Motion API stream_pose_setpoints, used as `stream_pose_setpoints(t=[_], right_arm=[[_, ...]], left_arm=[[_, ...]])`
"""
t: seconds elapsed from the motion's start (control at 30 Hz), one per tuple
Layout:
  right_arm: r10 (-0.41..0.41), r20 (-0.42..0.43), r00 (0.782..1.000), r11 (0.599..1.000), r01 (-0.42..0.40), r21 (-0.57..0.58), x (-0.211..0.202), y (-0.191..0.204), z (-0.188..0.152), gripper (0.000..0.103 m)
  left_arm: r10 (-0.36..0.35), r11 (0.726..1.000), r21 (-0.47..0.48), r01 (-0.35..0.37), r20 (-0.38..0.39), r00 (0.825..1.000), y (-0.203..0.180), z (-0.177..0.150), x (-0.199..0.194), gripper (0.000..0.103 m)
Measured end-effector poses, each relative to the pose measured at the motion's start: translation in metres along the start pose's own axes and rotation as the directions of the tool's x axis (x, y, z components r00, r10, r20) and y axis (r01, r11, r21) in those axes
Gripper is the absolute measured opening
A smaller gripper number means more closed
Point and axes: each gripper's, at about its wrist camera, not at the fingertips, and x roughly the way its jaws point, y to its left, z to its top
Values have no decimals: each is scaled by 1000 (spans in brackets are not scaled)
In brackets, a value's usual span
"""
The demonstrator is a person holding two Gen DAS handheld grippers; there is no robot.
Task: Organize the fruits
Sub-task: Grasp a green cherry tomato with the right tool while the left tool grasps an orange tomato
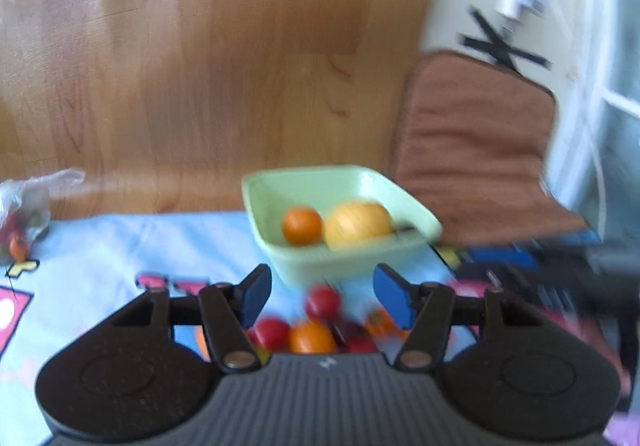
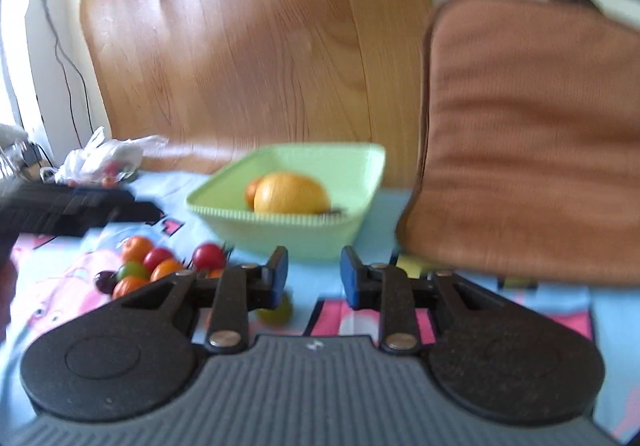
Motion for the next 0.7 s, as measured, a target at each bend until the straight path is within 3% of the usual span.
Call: stream_pose_setpoints(t=[0.17, 0.27, 0.33, 0.53, 0.7], right_arm=[[107, -92, 990, 982, -91, 164, 18, -6, -1, 32], [118, -133, 984, 984, -98, 149, 31, 6, -6, 33], [150, -153, 977, 978, -124, 165, 30, 9, -10, 28], [82, -85, 993, 993, -74, 95, -14, 6, -17, 27], [25, -43, 999, 1000, -26, -16, -31, 6, -31, 28]], left_arm=[[-41, 999, 28, 43, -55, 998, -23, -33, -9, 58], [-53, 999, 11, 54, -69, 996, -29, -37, -9, 58], [-59, 998, 4, 59, -70, 996, -32, -37, -8, 58], [-42, 996, 71, 46, -62, 997, -54, -35, 5, 59], [13, 988, 154, -3, -66, 998, -73, -34, 29, 57]])
